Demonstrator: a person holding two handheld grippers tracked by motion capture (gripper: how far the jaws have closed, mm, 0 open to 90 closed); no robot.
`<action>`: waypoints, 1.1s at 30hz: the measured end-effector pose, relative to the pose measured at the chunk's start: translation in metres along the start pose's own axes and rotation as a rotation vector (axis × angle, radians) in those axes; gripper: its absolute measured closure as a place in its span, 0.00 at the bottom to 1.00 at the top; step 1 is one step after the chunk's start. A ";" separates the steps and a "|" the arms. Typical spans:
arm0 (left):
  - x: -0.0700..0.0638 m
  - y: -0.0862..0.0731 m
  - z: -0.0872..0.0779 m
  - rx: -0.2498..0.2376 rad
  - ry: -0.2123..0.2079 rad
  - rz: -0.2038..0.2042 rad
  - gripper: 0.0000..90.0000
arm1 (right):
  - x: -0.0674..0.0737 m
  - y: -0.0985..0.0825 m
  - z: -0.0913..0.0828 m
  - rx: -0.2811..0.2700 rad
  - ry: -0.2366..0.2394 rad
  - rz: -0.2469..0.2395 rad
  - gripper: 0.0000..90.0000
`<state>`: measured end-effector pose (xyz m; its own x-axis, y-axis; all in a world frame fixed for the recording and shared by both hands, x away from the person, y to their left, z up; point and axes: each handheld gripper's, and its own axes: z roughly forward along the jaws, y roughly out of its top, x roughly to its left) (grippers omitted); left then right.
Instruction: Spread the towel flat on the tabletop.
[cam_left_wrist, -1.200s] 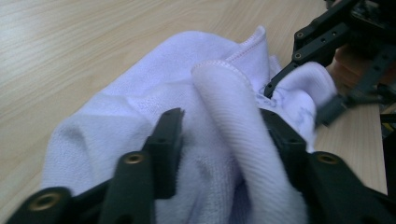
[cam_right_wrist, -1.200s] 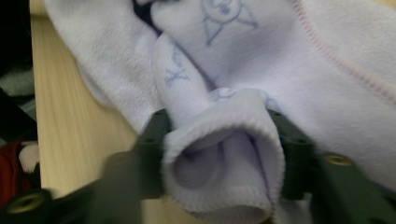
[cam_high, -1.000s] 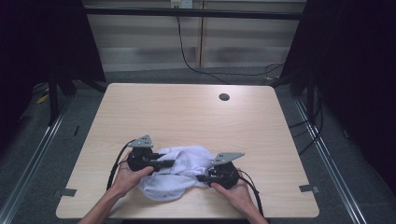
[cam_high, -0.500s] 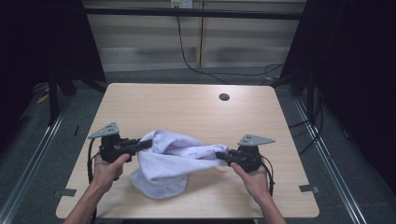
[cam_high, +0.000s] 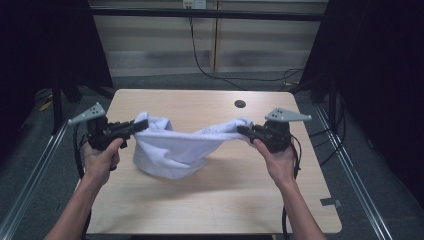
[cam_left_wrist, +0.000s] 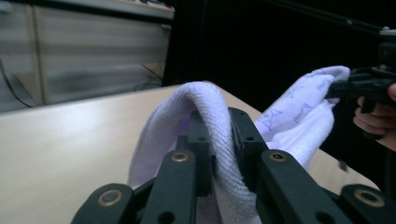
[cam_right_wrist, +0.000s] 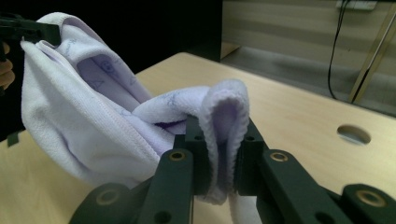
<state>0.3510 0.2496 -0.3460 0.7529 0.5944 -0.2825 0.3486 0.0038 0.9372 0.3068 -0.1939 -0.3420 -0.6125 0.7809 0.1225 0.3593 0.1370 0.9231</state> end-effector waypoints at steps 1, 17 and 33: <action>0.001 0.006 0.000 -0.007 0.011 0.004 0.90 | 0.000 0.006 0.001 -0.006 -0.005 -0.002 0.89; -0.013 0.016 0.002 -0.047 0.054 0.099 0.90 | -0.010 0.050 -0.014 -0.086 -0.058 -0.058 0.89; -0.030 -0.134 -0.022 0.241 -0.004 0.017 0.87 | 0.027 -0.132 -0.029 0.204 0.061 0.007 0.85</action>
<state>0.2697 0.2492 -0.4588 0.7618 0.5896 -0.2684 0.4588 -0.1986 0.8661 0.2222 -0.2084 -0.4501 -0.6490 0.7446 0.1564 0.4952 0.2573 0.8298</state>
